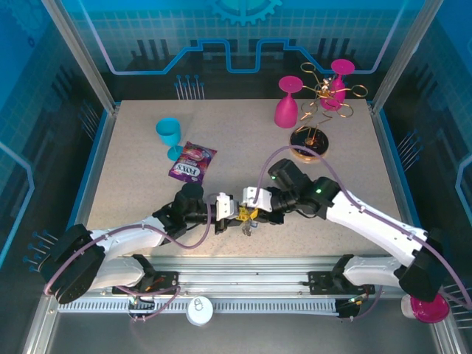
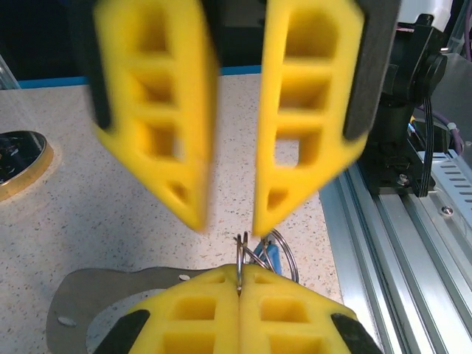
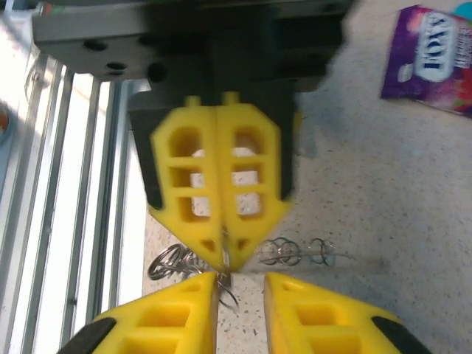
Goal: Put the keys on the keyring
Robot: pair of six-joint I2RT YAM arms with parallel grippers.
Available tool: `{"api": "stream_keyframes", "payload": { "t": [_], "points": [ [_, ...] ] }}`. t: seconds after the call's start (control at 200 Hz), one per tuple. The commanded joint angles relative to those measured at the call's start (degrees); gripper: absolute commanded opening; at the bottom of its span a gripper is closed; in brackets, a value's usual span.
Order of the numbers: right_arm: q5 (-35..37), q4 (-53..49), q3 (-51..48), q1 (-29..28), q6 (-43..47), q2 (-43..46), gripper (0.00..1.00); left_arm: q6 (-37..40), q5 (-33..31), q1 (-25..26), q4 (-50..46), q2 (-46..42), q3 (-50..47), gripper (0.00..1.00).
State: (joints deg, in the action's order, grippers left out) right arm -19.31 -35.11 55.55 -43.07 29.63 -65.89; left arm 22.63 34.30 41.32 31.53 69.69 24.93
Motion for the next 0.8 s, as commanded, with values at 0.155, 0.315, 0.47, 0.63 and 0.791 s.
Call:
{"api": "stream_keyframes", "payload": {
  "t": [0.155,0.315,0.47,0.63,0.791],
  "points": [
    [-11.61,12.17,-9.47,5.58,-5.32,7.36,0.29,0.06,4.56,-0.08,11.96,-0.66,-3.35,0.00],
    [-11.93,12.20,-11.19,4.56,-2.45,7.00,0.28,-1.23,5.69,-0.21,14.78,-0.01,-3.84,0.00],
    [-12.13,12.13,-11.55,3.17,-1.15,6.91,0.28,-1.89,5.88,-0.25,15.57,0.35,-3.92,0.00],
    [-12.14,13.35,-11.69,2.73,-1.24,6.65,0.28,-2.31,6.30,-0.26,15.99,0.62,-3.89,0.00],
    [-12.41,15.10,-11.78,2.39,-2.10,6.23,0.24,-2.58,6.95,-0.24,16.03,0.84,-3.83,0.00]
  ]
}}
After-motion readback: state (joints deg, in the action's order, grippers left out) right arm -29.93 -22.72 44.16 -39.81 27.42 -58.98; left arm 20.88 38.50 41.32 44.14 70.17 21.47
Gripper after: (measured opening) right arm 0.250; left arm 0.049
